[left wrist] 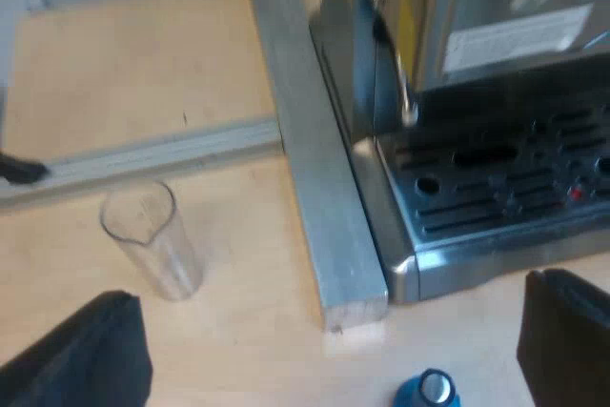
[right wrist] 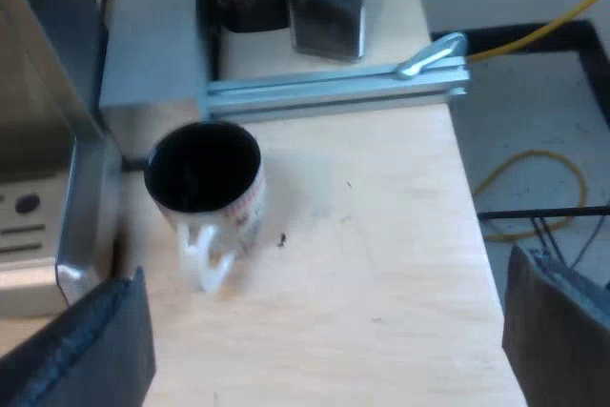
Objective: Grind coffee beans and then tamp
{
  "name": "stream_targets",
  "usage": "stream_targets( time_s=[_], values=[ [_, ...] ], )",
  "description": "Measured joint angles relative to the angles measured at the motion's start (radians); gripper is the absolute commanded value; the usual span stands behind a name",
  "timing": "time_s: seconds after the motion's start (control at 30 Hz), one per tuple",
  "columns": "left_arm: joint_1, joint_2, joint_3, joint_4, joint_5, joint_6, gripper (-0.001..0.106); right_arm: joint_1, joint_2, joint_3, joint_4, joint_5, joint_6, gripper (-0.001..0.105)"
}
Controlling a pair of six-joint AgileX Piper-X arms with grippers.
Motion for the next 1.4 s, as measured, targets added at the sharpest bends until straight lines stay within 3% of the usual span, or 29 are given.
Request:
stream_targets(
  time_s=[0.43, 0.73, 0.83, 1.0, 1.23, 1.4],
  values=[
    [0.000, -0.502, 0.044, 0.052, 0.000, 0.004, 0.080, 0.000, -0.420, 0.001, 0.164, -0.003, -0.032, 0.076],
    [0.008, -0.520, 0.069, 0.287, -0.006, 0.046, 0.080, 0.000, -0.439, -0.004, 0.278, -0.055, -0.032, 0.076],
    [0.010, -0.520, 0.089, 0.249, -0.006, 0.048, 0.080, 0.000, -0.439, 0.015, 0.227, -0.069, -0.032, 0.076],
    [0.010, -0.520, 0.171, 0.061, -0.004, 0.035, 0.080, 0.000, -0.439, 0.062, 0.068, -0.075, -0.032, 0.076],
    [0.010, -0.519, 0.359, -0.236, -0.004, 0.034, 0.080, 0.000, -0.439, 0.154, -0.037, -0.075, -0.032, 0.076],
    [0.010, -0.519, 0.483, -0.315, -0.001, 0.032, 0.080, 0.000, -0.439, 0.233, -0.042, -0.075, -0.032, 0.076]
  ],
)
